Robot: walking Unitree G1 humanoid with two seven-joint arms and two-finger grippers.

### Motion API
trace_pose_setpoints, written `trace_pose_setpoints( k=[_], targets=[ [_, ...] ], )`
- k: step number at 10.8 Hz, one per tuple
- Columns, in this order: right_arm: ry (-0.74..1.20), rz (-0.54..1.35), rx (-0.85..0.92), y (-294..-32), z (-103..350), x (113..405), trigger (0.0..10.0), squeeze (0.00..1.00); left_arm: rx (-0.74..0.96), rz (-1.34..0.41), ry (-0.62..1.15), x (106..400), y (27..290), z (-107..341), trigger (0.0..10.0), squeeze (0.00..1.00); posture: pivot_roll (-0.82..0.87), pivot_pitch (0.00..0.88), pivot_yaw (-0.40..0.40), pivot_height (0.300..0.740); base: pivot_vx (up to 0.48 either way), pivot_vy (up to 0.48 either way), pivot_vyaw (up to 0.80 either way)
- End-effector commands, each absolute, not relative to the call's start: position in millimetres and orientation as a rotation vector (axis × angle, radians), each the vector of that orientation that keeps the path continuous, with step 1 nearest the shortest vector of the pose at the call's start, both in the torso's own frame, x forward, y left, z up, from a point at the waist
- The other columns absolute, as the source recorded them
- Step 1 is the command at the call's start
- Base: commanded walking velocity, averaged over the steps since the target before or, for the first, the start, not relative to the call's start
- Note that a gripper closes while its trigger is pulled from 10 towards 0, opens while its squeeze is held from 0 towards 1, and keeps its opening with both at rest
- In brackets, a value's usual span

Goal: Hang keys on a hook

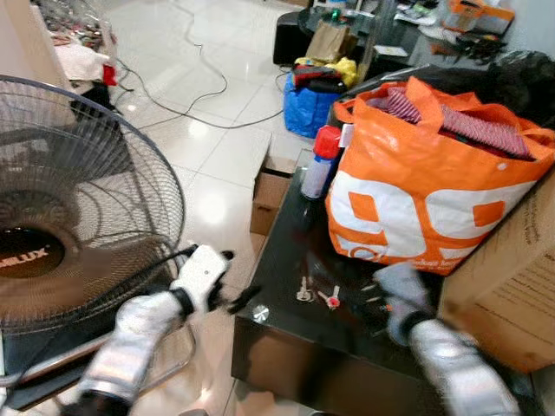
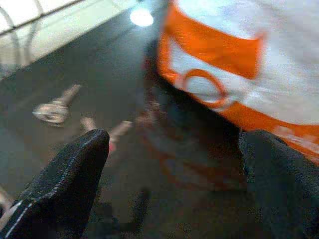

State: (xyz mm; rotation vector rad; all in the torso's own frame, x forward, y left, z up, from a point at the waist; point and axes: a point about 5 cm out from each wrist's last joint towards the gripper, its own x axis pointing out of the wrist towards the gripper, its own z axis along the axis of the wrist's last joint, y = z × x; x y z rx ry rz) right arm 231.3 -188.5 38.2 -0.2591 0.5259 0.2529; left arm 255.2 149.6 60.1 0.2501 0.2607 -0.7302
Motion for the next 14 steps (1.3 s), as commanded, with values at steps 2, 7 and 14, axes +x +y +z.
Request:
trace_pose_setpoints(
  k=[2, 7, 14],
  targets=[
    [0.494, 0.157, -0.257, -215, 52, 226, 10.0, 0.00, 0.237, -0.628, 0.183, 261, 140, 63, 10.0, 0.00, -0.15, 0.000, -0.064, 0.740, 0.000, 0.000, 0.00],
    [0.507, 0.233, -0.136, -184, 34, 208, 10.0, 1.00, 0.286, -0.618, 0.192, 253, 152, 61, 10.0, 0.00, -0.06, 0.000, -0.051, 0.740, 0.000, 0.000, 0.00],
    [0.634, 0.393, -0.094, -110, -3, 247, 10.0, 0.43, 0.370, -0.798, 0.305, 246, 164, 62, 10.0, 0.00, -0.04, 0.035, -0.050, 0.740, 0.000, 0.000, 0.00]
  ],
)
